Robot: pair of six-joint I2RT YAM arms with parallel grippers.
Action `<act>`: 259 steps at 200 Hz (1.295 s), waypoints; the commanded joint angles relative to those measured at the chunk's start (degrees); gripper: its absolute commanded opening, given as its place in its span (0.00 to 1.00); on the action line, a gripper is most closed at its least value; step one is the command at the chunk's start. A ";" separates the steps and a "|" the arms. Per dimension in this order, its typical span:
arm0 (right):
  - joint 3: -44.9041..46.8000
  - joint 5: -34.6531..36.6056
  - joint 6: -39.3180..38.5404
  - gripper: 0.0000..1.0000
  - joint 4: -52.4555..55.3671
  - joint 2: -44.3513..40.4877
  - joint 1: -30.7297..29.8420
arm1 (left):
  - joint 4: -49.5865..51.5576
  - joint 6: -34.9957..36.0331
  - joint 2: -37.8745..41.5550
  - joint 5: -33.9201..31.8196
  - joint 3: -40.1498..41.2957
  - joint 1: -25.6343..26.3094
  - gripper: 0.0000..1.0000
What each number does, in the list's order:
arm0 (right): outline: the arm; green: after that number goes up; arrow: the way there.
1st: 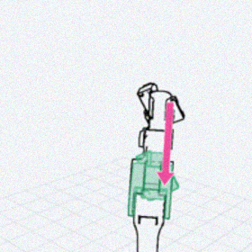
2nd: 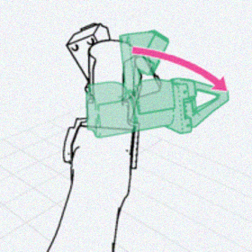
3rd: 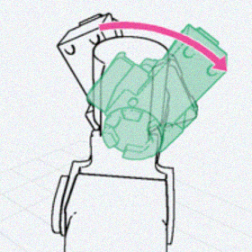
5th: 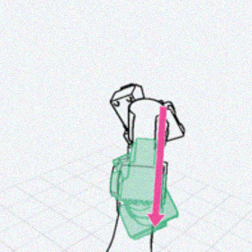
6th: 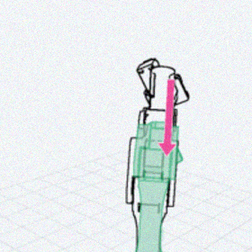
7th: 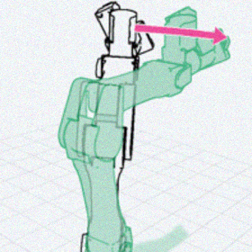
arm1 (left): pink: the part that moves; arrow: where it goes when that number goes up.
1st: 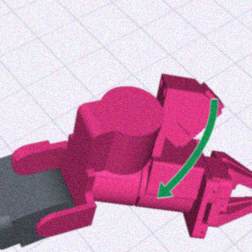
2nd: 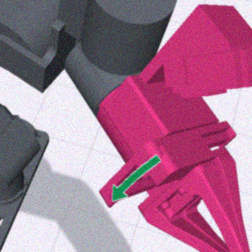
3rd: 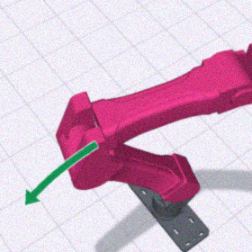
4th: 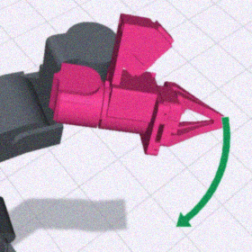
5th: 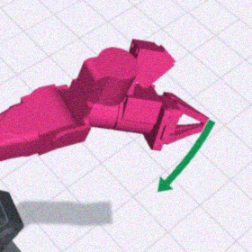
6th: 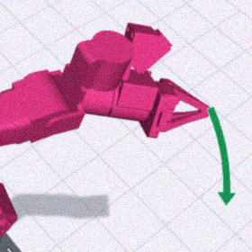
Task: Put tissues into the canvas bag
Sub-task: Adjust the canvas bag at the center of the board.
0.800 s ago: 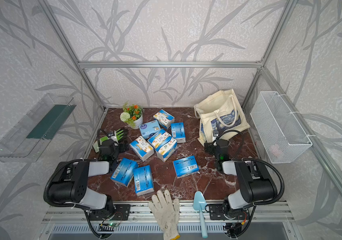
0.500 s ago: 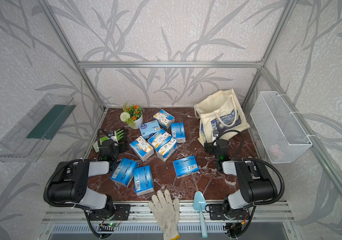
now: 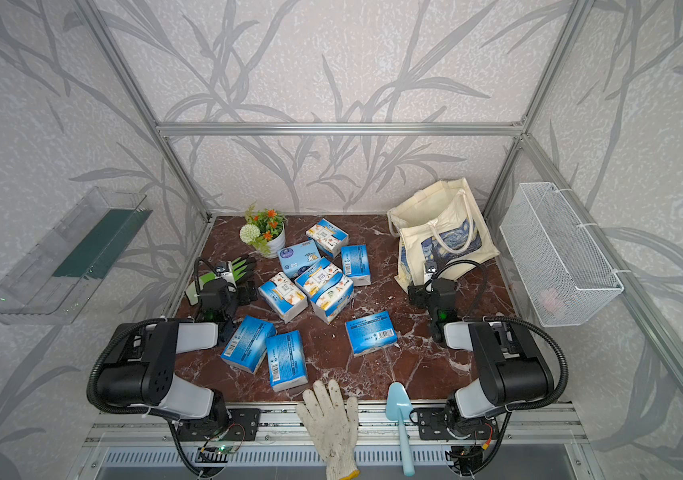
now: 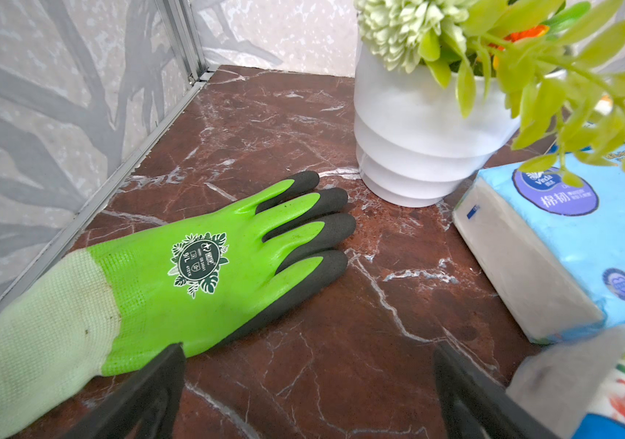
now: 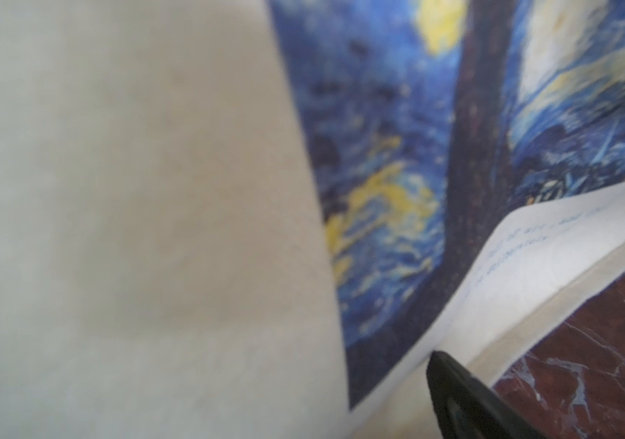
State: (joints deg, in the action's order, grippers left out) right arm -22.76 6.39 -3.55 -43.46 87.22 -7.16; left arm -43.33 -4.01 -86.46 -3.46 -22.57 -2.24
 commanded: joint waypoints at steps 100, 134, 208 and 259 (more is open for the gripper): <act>-1.20 -0.43 -0.44 0.99 -1.95 0.24 0.30 | -1.16 1.11 -0.38 -0.58 -1.30 0.21 0.99; -1.94 -2.96 -1.42 0.99 1.40 -2.13 0.31 | 14.32 1.13 3.05 -0.66 -8.44 0.22 0.99; -12.54 3.40 6.10 0.99 33.13 -7.09 0.48 | 52.70 10.04 8.88 11.03 -24.74 0.30 0.99; -10.67 5.15 10.26 0.99 39.26 -14.36 0.38 | 73.60 14.75 12.71 23.15 -37.64 3.11 0.99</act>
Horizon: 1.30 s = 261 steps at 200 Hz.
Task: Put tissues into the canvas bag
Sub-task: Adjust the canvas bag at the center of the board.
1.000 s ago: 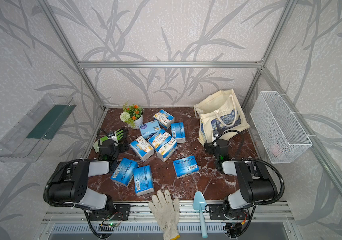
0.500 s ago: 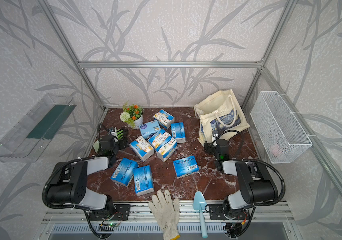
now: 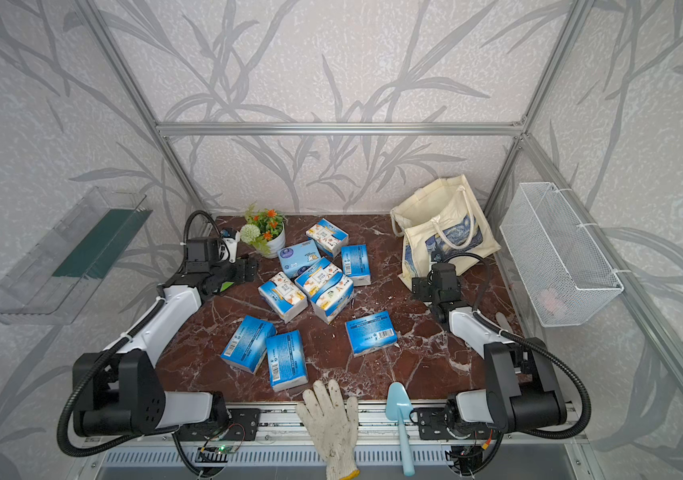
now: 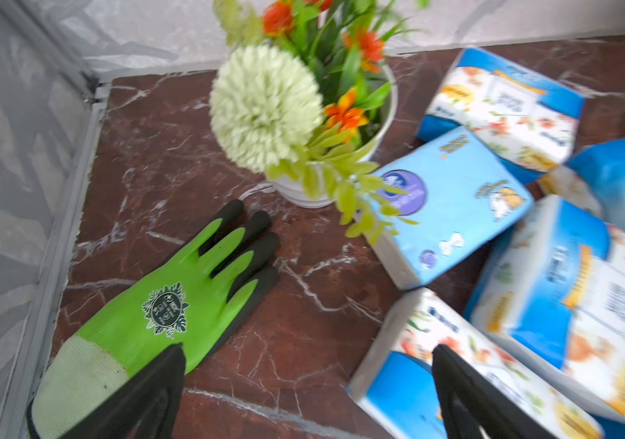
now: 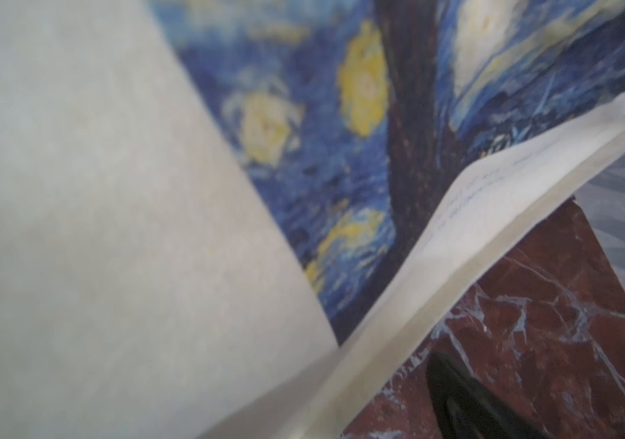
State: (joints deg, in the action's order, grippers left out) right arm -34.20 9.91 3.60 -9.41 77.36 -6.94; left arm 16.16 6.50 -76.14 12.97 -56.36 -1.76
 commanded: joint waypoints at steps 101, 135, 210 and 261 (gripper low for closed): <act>7.38 2.32 7.75 0.99 23.75 -29.39 0.17 | 24.87 -2.83 -15.49 3.84 -35.85 25.93 0.99; 7.80 1.36 10.26 0.99 28.49 -38.14 0.17 | 28.74 -8.80 -28.98 2.67 -54.66 30.26 0.99; 0.64 -3.17 21.09 0.99 40.29 -45.72 0.11 | 38.30 -29.04 -64.90 2.66 -108.41 34.78 0.99; -2.06 -8.69 22.02 0.99 42.21 -45.98 0.08 | 24.01 -34.56 -65.82 5.21 -99.41 36.67 0.99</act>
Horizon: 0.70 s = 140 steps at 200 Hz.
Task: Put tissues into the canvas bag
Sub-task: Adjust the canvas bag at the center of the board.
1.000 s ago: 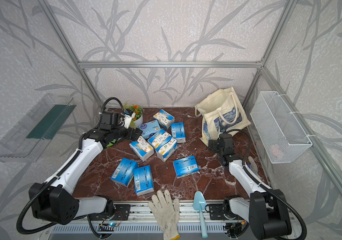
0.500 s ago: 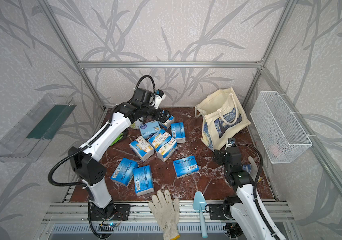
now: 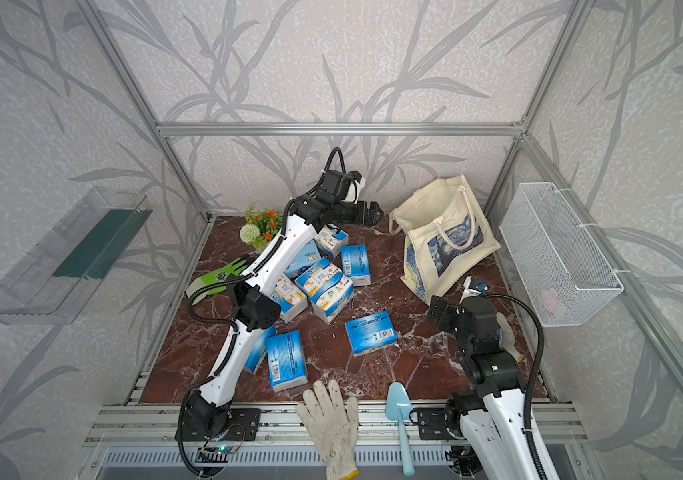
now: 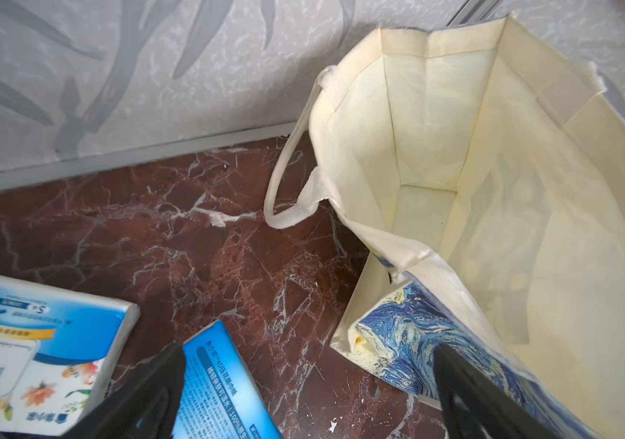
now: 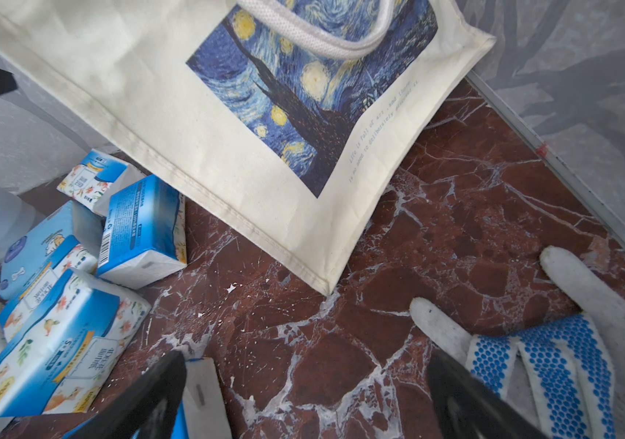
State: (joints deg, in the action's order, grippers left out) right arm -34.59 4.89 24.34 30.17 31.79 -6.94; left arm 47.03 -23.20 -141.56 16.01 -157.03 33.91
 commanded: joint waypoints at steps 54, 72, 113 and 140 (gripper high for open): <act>-6.32 -5.04 3.57 0.99 -3.00 -0.94 0.00 | -7.88 -9.49 -5.04 6.02 -4.74 1.21 0.99; -13.55 -2.61 7.89 0.99 -2.34 5.68 0.00 | -4.63 -8.92 -4.42 2.51 -4.69 1.16 0.99; -31.45 3.12 12.69 0.99 3.21 24.51 -4.21 | -0.09 -5.74 0.58 -0.08 1.01 0.59 0.99; -43.17 12.77 16.35 0.99 9.08 36.33 -8.07 | 1.87 -4.40 4.31 -1.00 4.90 -0.34 0.99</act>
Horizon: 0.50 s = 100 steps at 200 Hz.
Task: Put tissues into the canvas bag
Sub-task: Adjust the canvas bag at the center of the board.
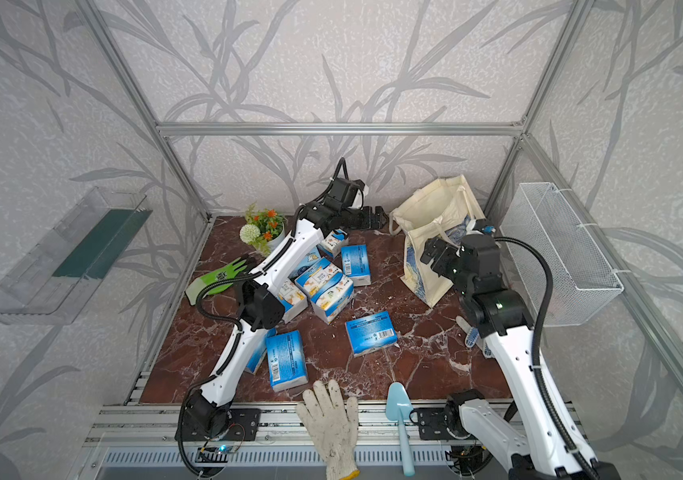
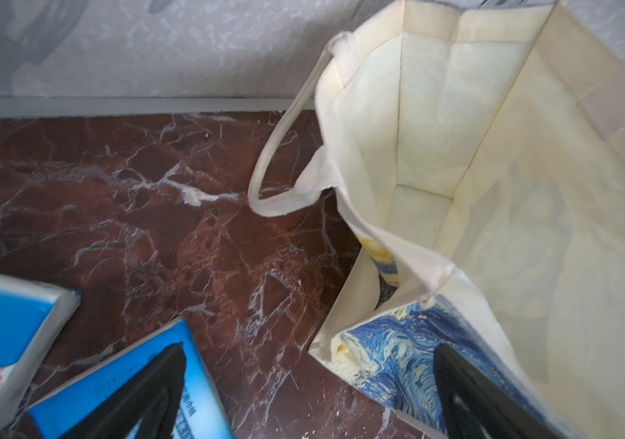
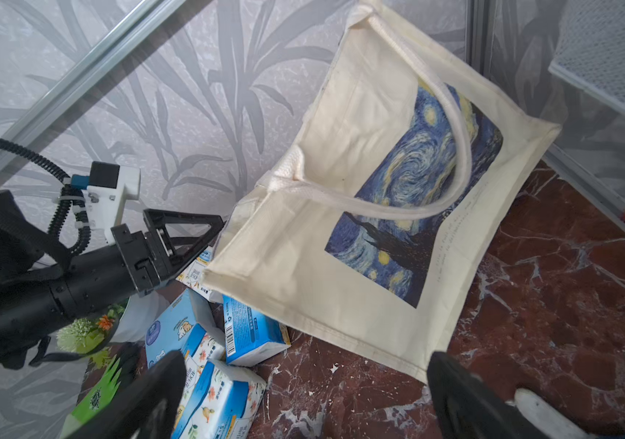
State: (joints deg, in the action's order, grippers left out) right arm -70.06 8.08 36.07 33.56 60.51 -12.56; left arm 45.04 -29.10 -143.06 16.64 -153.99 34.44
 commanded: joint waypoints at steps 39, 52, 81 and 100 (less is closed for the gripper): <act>-21.64 24.06 5.38 0.99 11.13 19.62 -5.89 | 9.27 1.80 8.11 -0.19 2.09 -3.11 0.99; -22.73 26.15 5.14 0.99 10.73 21.52 -5.66 | 10.53 1.94 9.02 0.00 2.12 -3.81 0.99; -27.97 26.87 4.12 0.99 14.60 27.93 -4.43 | 11.16 1.94 10.86 1.34 2.86 -4.42 0.99; -30.47 26.89 2.87 0.99 15.42 30.91 -3.89 | 11.37 2.15 11.82 2.19 3.45 -4.40 0.99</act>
State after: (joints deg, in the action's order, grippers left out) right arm -97.47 31.53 40.45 45.25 88.31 -17.12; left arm 53.63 -27.64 -133.99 17.08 -151.57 29.56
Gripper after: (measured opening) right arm 0.992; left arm 0.991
